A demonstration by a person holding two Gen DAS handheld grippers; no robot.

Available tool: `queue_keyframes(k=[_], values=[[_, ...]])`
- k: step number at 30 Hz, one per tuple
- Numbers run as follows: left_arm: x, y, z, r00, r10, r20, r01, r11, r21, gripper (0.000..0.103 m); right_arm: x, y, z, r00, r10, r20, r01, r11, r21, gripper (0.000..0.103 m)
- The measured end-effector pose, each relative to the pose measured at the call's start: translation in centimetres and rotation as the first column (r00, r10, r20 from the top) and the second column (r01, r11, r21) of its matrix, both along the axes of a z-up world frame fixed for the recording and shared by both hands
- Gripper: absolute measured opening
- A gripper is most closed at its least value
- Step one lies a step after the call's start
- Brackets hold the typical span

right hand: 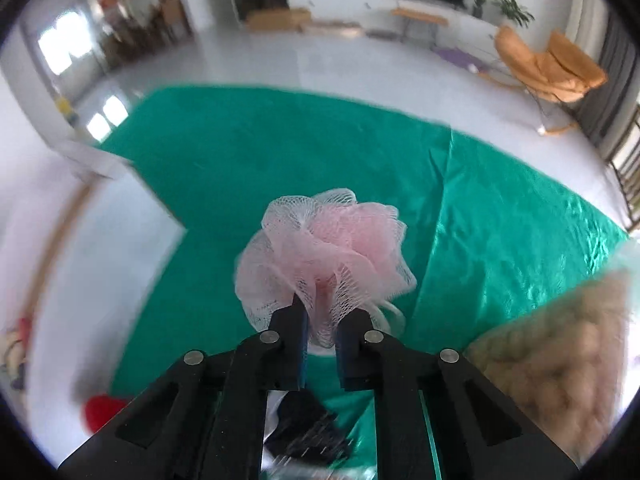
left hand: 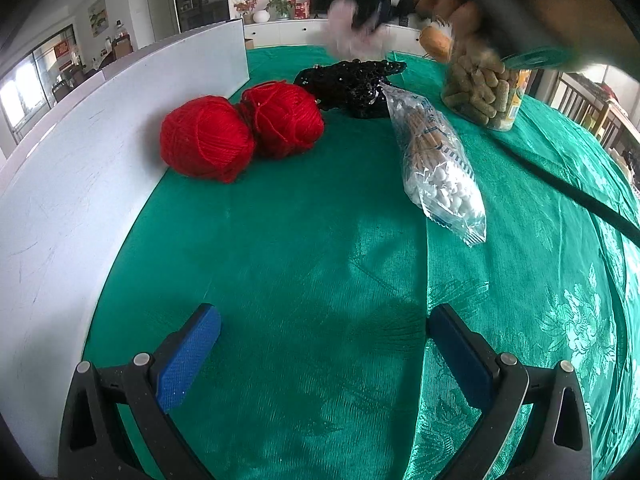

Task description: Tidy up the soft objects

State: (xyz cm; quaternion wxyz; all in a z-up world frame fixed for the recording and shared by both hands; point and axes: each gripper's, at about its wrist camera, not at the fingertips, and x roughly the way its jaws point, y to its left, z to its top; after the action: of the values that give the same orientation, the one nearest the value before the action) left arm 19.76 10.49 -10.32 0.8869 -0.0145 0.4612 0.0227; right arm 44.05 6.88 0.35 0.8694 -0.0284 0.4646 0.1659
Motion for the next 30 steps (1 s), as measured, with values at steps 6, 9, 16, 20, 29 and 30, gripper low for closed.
queue_keyframes(k=[6,9,16,20,29,30], values=[[0.1,0.0,0.0,1.000,-0.001,0.000,0.001,1.000,0.001,0.103,-9.3,-5.3,6.6,0.991,0.080,0.106,-0.094,0.987,0.132,0.011],[0.1,0.0,0.0,1.000,-0.001,0.001,0.001,1.000,0.001,0.103,-14.2,-10.0,7.8,0.989,0.057,0.136,-0.074,0.989,0.127,0.012],[0.1,0.1,0.0,1.000,-0.002,0.001,0.002,1.000,0.001,0.103,-20.6,-20.9,1.3,0.987,-0.112,0.114,0.115,0.993,-0.022,0.012],[0.1,0.1,-0.1,1.000,-0.003,0.001,0.003,1.000,0.001,0.103,-21.7,-24.8,-3.9,0.969,-0.210,0.130,0.222,0.972,-0.082,0.017],[0.0,0.0,-0.1,1.000,-0.001,0.002,0.001,1.000,0.001,0.103,-27.5,-26.7,-6.4,0.936,-0.319,0.150,0.333,0.939,-0.082,0.071],[0.0,0.0,-0.1,1.000,-0.001,0.002,0.001,1.000,0.001,0.103,-28.6,-27.0,-6.5,0.934,-0.320,0.157,0.337,0.937,-0.092,0.071]])
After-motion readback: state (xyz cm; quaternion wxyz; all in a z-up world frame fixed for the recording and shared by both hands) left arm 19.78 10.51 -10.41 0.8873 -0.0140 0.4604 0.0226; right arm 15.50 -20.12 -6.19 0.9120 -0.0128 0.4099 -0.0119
